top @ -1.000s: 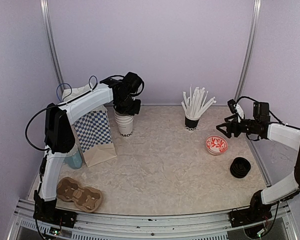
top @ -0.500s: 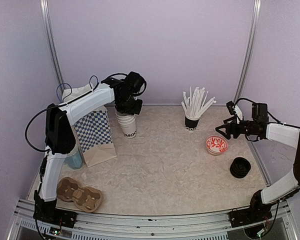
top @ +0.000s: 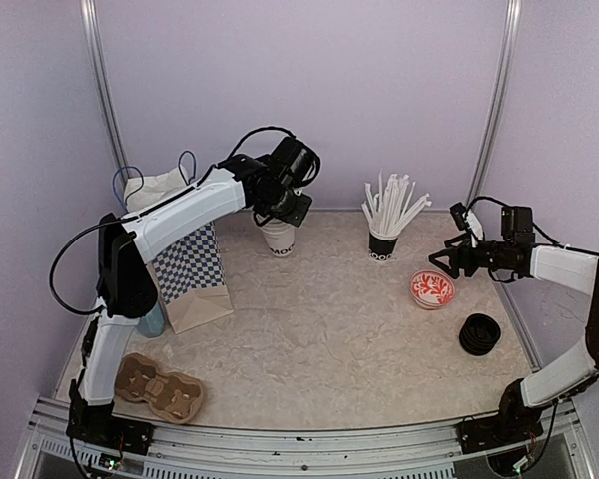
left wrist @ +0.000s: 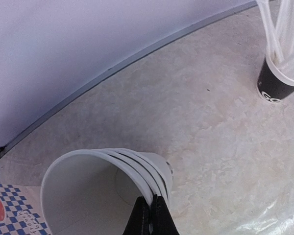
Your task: Pack the takeout coffee
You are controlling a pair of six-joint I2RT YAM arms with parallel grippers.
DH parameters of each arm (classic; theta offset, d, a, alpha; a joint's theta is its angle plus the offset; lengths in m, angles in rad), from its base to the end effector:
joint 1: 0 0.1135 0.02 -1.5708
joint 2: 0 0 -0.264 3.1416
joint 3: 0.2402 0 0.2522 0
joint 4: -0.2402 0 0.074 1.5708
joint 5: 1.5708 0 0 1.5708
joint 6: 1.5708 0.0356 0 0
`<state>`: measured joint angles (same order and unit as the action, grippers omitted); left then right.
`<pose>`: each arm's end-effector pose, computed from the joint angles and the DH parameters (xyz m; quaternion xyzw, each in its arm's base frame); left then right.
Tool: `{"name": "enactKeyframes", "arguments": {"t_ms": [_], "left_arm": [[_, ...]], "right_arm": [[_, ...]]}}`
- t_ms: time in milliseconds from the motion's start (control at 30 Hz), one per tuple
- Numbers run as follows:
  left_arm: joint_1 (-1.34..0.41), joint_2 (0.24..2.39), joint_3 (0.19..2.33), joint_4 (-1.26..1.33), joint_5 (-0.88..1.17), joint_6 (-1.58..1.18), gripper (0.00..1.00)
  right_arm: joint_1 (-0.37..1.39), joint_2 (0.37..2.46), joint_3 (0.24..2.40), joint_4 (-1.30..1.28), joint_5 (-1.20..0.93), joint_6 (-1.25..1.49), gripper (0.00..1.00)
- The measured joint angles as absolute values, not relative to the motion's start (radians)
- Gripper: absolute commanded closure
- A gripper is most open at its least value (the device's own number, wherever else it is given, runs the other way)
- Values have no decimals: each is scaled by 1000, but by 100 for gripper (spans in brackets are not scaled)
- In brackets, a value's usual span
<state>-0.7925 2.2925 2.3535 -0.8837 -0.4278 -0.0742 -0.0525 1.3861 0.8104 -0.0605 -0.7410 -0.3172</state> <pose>0.3669 -0.3511 0.3085 0.2471 0.8789 0.0294 0.4070 0.2912 0.0088 0.2304 -0.2715 0.8034 0.2406 0.4722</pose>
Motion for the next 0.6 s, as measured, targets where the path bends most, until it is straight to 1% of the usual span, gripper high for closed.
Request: {"name": "enactKeyframes", "arguments": {"t_ms": [33, 133, 200, 533, 600], "left_arm": [[-794, 2292, 2359, -884, -453, -66, 100], [-777, 2290, 2350, -866, -411, -83, 100], [-774, 2288, 2333, -855, -424, -81, 100], [-763, 2290, 2363, -851, -258, -125, 100], [-766, 2290, 2356, -842, -256, -127, 100]], "right_arm": [[-52, 1386, 810, -61, -741, -317, 16], [-52, 1386, 810, -62, -741, -318, 16], [-52, 1386, 810, -62, -741, -318, 16], [-47, 1386, 810, -62, -752, -316, 16], [-44, 1386, 810, -62, -756, -314, 16]]}}
